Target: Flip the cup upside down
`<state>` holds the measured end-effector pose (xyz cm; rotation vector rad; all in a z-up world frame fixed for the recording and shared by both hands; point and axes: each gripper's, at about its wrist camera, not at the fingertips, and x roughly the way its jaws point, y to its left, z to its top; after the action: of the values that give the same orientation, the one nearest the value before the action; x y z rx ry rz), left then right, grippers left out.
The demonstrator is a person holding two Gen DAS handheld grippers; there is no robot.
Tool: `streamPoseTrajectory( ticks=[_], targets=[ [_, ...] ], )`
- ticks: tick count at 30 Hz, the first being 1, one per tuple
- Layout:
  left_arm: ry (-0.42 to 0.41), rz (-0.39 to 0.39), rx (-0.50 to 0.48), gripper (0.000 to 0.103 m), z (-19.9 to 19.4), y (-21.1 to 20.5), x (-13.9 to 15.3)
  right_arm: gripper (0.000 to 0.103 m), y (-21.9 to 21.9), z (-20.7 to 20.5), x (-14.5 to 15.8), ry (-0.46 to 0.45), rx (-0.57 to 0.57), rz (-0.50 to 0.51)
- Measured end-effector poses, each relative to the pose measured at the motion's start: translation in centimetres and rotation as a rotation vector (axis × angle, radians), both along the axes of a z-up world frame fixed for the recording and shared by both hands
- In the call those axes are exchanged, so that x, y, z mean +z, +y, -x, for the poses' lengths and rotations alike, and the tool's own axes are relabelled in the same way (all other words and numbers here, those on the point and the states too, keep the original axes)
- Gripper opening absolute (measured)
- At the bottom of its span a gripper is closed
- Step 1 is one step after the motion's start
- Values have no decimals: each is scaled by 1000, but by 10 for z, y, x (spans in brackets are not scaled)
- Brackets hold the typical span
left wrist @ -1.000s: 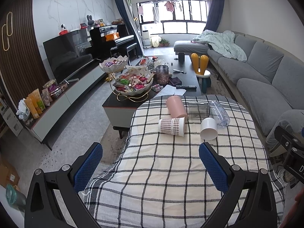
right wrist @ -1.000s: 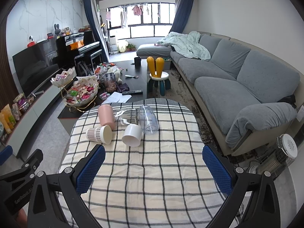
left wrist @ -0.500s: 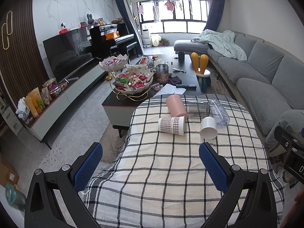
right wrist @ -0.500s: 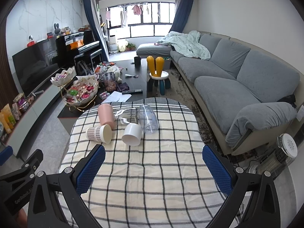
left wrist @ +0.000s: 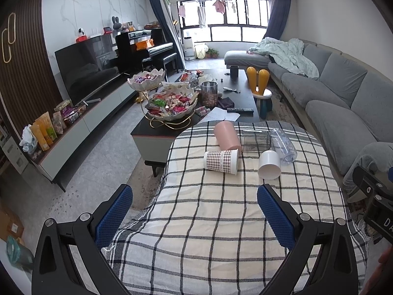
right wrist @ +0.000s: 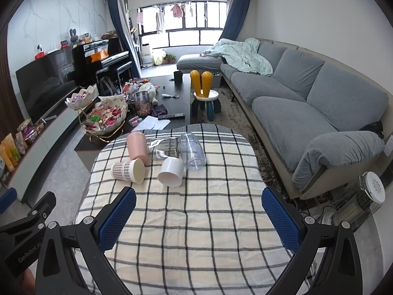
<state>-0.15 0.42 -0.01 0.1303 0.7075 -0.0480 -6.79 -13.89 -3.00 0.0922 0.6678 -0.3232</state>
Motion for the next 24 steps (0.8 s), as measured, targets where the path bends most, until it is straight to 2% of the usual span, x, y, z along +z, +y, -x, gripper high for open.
streamPoseTrajectory(
  ticks=[11, 24],
  targets=[
    [2, -6, -3, 103, -7, -4, -11, 102, 1, -4, -4, 17, 2, -10],
    [13, -8, 4, 103, -50, -16, -23, 102, -18, -55, -16, 43, -9, -17]
  ],
)
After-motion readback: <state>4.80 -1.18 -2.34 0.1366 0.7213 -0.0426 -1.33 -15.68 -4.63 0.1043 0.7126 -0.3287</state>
